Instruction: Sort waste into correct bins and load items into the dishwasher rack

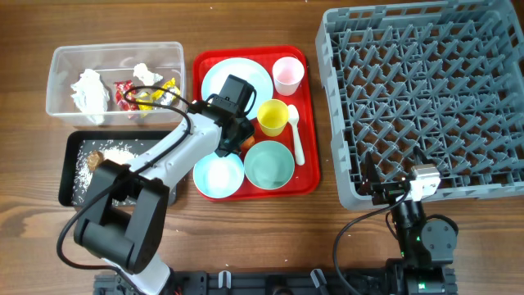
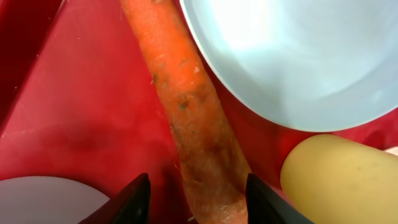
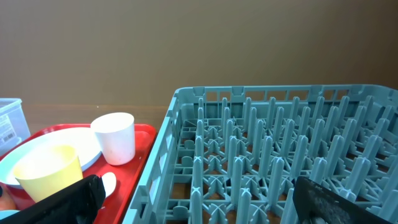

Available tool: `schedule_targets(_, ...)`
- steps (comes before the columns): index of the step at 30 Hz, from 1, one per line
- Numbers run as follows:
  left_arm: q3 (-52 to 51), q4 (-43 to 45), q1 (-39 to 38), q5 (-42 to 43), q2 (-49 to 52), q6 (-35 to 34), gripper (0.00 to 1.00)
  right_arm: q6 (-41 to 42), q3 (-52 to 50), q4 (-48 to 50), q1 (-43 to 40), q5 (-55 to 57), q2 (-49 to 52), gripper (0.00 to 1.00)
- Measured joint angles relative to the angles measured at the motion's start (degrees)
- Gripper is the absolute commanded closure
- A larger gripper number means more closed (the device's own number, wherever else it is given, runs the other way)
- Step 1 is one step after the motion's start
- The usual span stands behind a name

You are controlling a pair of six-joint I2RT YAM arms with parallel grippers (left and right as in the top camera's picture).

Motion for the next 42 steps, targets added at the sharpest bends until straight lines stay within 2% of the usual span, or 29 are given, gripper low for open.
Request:
schedule_targets(10,-0.55,3.98,0.00,-0.46,1.51,-1.25,0.49,0.02,0.00,0.00,0.00,0.00,0.00,0.00)
schedule_targets(14,-0.63,4.20,0.00,-0.48,2.58,-1.42,0.54,0.00,0.00,0.00,0.00,0.00,0.00,0.00)
schedule_targets(18,-0.63,4.66,0.00,-0.61,3.78,-1.68,0.66,0.00,0.00,0.00,0.00,0.00,0.00,0.00)
schedule_targets(28,-0.59,4.81,0.07,-0.85,3.65,-1.81,0.74,0.00,0.00,0.00,0.00,0.00,0.00,0.00)
schedule_targets(42,-0.63,2.29,0.07,-1.31,-6.54,-0.72,0.76,0.00,0.00,0.00,0.00,0.00,0.00,0.00)
